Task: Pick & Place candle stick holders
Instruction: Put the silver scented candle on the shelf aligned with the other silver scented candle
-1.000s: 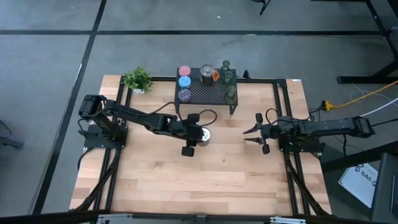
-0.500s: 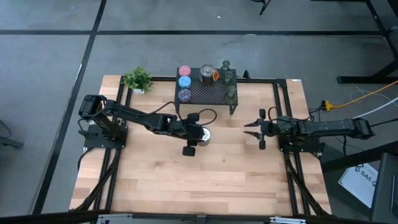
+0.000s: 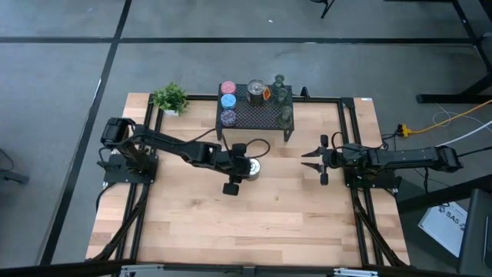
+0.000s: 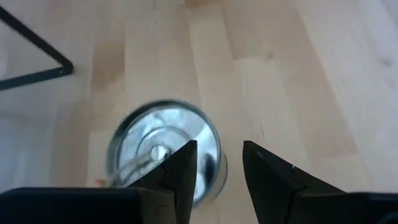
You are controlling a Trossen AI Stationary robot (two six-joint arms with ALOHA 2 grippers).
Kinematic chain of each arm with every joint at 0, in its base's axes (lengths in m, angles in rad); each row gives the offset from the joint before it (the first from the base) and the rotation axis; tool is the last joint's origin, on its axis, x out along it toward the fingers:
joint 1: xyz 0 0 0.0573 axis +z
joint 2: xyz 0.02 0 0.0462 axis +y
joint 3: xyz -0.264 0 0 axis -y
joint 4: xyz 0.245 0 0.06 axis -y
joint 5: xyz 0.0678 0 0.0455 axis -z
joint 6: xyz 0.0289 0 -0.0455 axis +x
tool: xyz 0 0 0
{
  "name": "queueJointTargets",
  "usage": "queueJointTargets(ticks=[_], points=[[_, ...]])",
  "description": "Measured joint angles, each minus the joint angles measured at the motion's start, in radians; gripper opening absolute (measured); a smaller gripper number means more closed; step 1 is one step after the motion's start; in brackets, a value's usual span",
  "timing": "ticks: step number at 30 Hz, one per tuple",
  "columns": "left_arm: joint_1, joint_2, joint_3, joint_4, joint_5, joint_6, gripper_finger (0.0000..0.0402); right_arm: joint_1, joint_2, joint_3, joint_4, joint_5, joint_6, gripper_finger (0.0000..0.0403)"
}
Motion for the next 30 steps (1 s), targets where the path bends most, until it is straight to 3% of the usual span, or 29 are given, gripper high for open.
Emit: queueJointTargets(ticks=[17,30], points=[[-0.009,0.094,0.006,0.027,-0.064,0.055,0.01,0.003,0.0,0.0,-0.01,-0.079,0.0,0.0132],[-0.011,0.097,0.003,0.045,-0.097,0.133,0.0008,0.003,0.0,0.0,-0.014,-0.079,0.0,0.0132]])
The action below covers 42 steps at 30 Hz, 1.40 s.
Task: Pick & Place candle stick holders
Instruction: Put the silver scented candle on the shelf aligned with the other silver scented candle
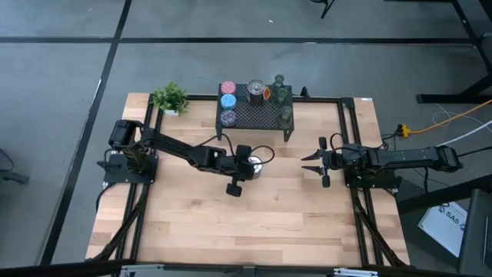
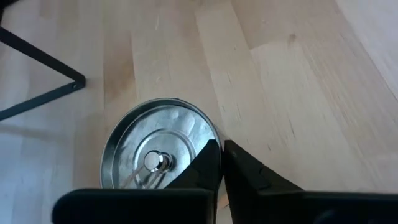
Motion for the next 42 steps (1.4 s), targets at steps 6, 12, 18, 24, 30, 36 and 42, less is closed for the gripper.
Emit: queueJointTargets(ticks=[6,12,18,24,30,36,42], points=[[0.0,0.002,-0.001,0.023,-0.029,-0.001,0.0005,0.0,0.0,0.0,0.0,0.0,0.0,0.0132],[0.0,0.002,-0.003,0.04,-0.033,0.0,0.0004,0.0,0.0,0.0,0.0,0.0,0.0,0.0132],[0.0,-0.019,-0.005,0.025,-0.017,0.002,0.0003,0.0,0.0,0.0,0.0,0.0,0.0,0.0132],[0.004,-0.045,-0.008,0.003,-0.012,0.003,0.0002,0.0,0.0,0.0,0.0,0.0,0.0,0.0132],[0.01,-0.045,0.061,-0.056,-0.019,0.035,0.0002,0.0,0.0,0.0,0.0,0.0,0.0,0.0132],[0.012,-0.049,0.174,-0.136,-0.065,0.088,0.0002,0.0,0.0,0.0,0.0,0.0,0.0,0.0132],[0.042,-0.05,0.299,-0.277,-0.098,0.121,0.0002,0.0,0.0,0.0,0.0,0.001,0.0,0.0132]])
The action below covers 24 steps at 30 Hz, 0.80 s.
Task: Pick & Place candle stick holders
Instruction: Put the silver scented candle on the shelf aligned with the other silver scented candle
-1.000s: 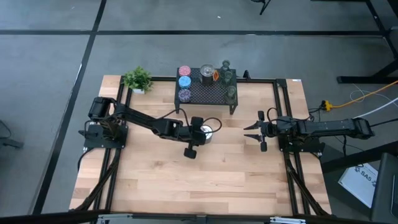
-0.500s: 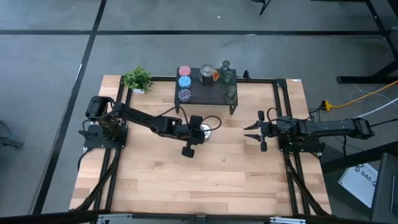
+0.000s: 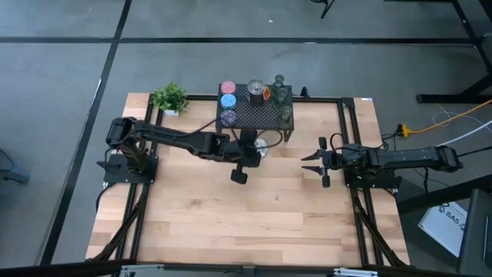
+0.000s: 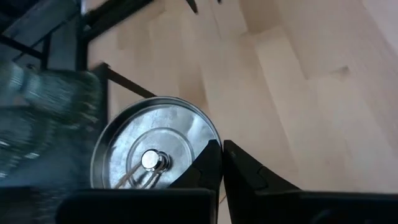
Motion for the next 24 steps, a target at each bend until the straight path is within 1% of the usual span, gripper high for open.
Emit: queueJointTargets(ticks=[10,17,20,24], points=[[0.073,-0.002,0.148,-0.084,0.002,0.061,0.0002,0.0,0.0,0.0,0.0,0.0,0.0,0.0132],[0.149,-0.003,0.205,-0.09,0.008,0.083,0.0002,0.0,0.0,0.0,0.0,0.0,0.0,0.0132],[0.187,-0.003,0.212,-0.093,0.032,0.083,0.0002,0.0,0.0,0.0,0.0,0.0,0.0,0.0132],[0.245,-0.003,0.213,-0.096,0.097,0.041,0.0002,0.0,0.0,0.0,0.0,0.0,0.0,0.0132]])
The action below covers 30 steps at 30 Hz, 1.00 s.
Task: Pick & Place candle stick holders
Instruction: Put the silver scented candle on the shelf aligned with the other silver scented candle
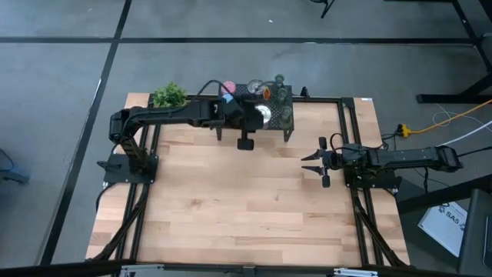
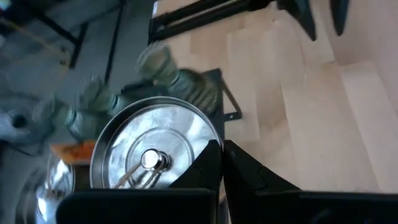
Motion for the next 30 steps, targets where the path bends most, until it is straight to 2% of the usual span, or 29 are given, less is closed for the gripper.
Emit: queueJointTargets(ticks=[7,15,30], points=[[0.088,0.0,0.001,-0.036,0.067,-0.09,0.0002,0.0,0.0,0.0,0.0,0.0,0.0,0.0132],[0.107,0.0,0.001,-0.035,0.141,-0.108,0.0002,0.0,0.0,0.0,0.0,0.0,0.0,0.0132],[0.126,0.009,0.001,-0.031,0.15,-0.146,0.0002,0.0,0.0,0.0,0.0,0.001,0.0,0.0132]])
